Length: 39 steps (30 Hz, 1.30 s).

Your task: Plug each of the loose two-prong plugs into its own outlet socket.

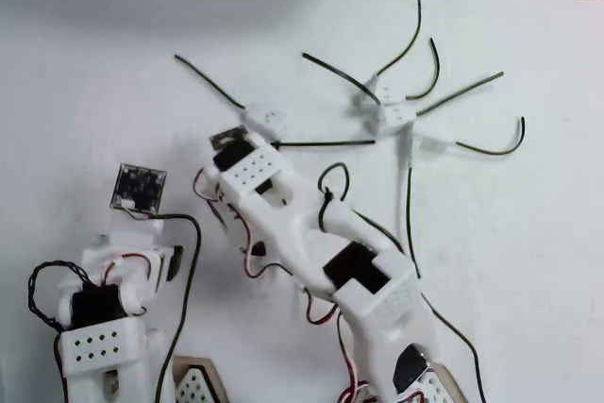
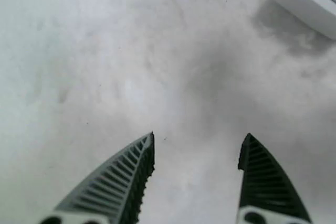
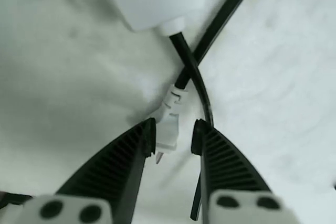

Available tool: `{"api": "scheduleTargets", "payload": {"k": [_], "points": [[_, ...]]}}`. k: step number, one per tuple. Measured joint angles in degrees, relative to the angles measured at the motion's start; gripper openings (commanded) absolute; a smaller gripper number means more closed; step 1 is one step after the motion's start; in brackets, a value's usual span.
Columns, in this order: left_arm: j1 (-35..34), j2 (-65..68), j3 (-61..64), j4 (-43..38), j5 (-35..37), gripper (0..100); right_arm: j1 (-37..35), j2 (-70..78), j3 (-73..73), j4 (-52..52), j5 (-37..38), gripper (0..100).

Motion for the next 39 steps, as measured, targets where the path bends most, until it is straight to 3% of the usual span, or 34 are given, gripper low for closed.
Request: {"api": "scheduleTargets", "payload": {"k": [9,19,39], "points": [[0.00,0.00,0.00,0.00,0.00,26,-0.09,-0.35,-0.26,0.18,-0.26,10.6],[0.00,0.00,0.00,0.00,0.00,26,-0.18,-10.46,0.00,1.32,-0.26,10.8],[0.00,0.00,0.09,0.00,0.00,26,-2.29,-4.66,6.95,-7.12,-0.62,10.9]]}}
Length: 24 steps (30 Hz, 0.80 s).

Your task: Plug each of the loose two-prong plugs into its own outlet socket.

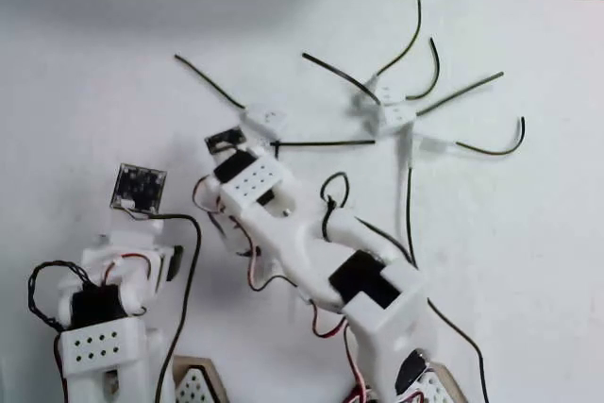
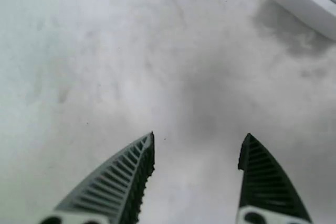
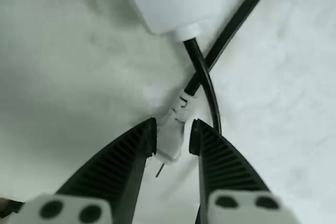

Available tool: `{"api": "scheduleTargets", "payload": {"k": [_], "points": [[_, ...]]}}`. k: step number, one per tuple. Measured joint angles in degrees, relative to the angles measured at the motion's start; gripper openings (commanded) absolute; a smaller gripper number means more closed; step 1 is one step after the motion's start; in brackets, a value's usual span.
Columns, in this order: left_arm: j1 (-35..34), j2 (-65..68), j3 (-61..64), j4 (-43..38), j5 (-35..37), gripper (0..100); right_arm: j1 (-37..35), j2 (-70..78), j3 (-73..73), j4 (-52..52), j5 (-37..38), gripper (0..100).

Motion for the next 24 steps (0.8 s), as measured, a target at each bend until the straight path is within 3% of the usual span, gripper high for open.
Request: {"api": "scheduleTargets", "payload": {"k": [13,15,17,24], "points": [[0.00,0.00,0.00,0.00,0.00,26,0.97,0.79,3.16,-0.09,-1.93,10.3],[0.00,0.00,0.00,0.00,0.00,26,0.97,0.70,3.87,-0.09,-1.85,6.3],[0.00,0.00,0.00,0.00,0.00,26,1.23,0.70,4.66,-0.09,0.18,1.0],[0.00,0.00,0.00,0.00,0.00,26,5.36,-2.29,4.66,5.19,8.70,1.9]]}}
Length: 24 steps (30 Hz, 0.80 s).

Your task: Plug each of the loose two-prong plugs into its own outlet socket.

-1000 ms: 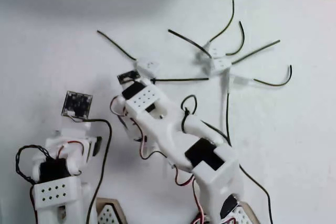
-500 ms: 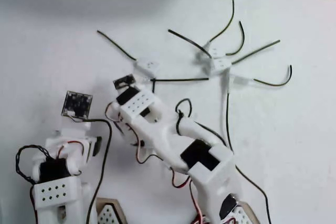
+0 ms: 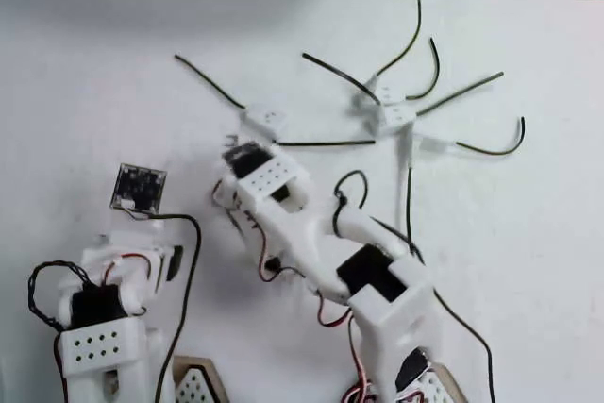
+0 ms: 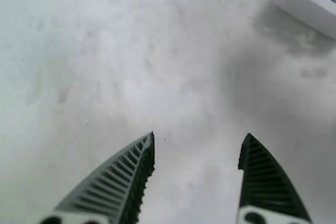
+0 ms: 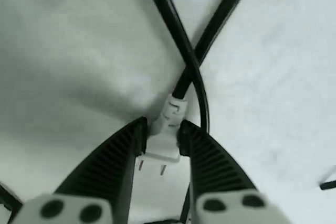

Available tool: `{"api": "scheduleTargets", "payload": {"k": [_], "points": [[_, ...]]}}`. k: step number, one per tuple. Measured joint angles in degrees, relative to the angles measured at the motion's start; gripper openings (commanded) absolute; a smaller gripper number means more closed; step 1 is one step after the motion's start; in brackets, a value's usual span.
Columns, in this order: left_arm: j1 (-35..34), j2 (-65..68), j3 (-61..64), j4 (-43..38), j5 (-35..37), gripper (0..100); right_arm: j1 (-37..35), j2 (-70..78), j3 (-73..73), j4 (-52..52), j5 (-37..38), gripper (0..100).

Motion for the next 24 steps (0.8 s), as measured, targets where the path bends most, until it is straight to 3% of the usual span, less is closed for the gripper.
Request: {"api": "scheduleTargets", "payload": {"k": [11,24], "points": [[0.00,0.00,0.00,0.00,0.00,26,3.87,-27.52,0.00,10.20,7.65,1.8],[0.00,0.00,0.00,0.00,0.00,26,14.33,-54.33,0.00,10.81,7.91,1.8]]}}
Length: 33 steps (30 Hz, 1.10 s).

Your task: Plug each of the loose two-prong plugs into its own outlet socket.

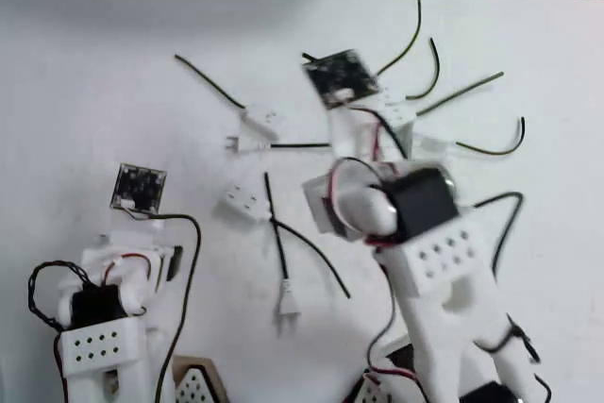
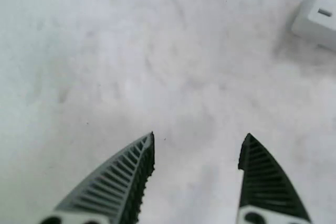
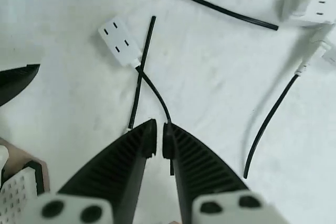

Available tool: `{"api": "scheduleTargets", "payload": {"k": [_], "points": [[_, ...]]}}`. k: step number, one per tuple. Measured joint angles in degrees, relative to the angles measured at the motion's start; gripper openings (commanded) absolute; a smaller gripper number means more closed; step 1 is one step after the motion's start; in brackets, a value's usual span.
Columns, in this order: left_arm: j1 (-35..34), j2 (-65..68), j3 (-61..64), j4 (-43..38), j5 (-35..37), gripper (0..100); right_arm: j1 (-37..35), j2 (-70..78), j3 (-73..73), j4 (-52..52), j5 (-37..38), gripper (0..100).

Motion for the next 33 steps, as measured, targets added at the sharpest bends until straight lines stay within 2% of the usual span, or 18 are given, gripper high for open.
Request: {"api": "scheduleTargets", "payload": {"k": [7,18,23,27,33], "points": [[0.00,0.00,0.00,0.00,0.00,26,2.46,-1.85,5.54,-5.27,3.43,1.8],[0.00,0.00,0.00,0.00,0.00,26,2.55,-1.76,30.95,-29.54,4.22,2.0],[0.00,0.00,0.00,0.00,0.00,26,2.29,-1.76,34.81,-30.95,6.42,5.6],[0.00,0.00,0.00,0.00,0.00,26,-4.04,-1.76,34.81,-25.49,5.71,13.5],[0.00,0.00,0.00,0.00,0.00,26,-17.67,-1.67,35.25,-21.45,-3.60,13.9]]}}
